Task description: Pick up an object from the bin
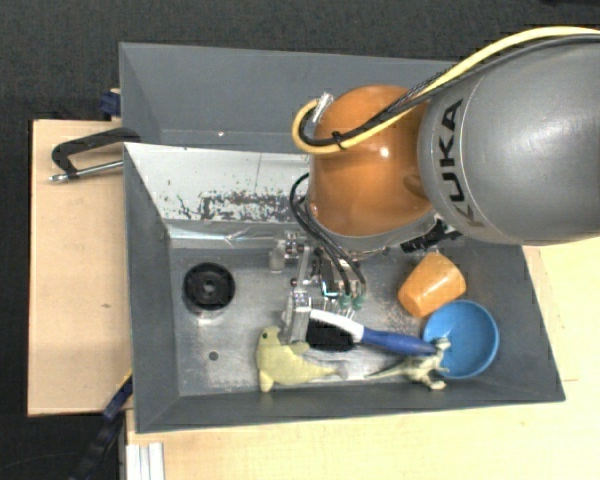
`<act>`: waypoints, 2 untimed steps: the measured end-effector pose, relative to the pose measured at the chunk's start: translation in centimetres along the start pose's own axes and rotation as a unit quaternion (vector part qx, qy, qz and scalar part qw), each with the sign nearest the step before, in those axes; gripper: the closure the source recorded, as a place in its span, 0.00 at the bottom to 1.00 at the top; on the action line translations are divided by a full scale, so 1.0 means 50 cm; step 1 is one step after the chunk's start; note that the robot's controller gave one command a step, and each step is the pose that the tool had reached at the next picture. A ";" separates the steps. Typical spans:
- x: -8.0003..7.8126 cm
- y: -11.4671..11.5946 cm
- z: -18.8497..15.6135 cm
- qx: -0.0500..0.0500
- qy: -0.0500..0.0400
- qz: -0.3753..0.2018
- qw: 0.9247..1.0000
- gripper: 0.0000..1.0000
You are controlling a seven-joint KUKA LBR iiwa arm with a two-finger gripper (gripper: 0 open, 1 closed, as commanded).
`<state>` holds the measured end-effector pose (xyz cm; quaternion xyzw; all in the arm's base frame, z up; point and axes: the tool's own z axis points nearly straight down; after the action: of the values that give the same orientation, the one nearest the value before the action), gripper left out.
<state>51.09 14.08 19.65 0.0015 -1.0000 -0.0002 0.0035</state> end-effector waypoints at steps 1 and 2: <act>0.031 -0.124 0.224 0.000 -0.005 -0.095 0.995 0.00; 0.028 -0.119 0.217 -0.001 -0.008 -0.096 0.995 1.00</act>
Offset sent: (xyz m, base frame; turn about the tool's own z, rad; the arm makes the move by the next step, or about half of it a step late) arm -0.0173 -0.0619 -0.1117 -0.1929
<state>49.64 8.14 8.79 0.0977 -0.9952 -0.0020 -0.0047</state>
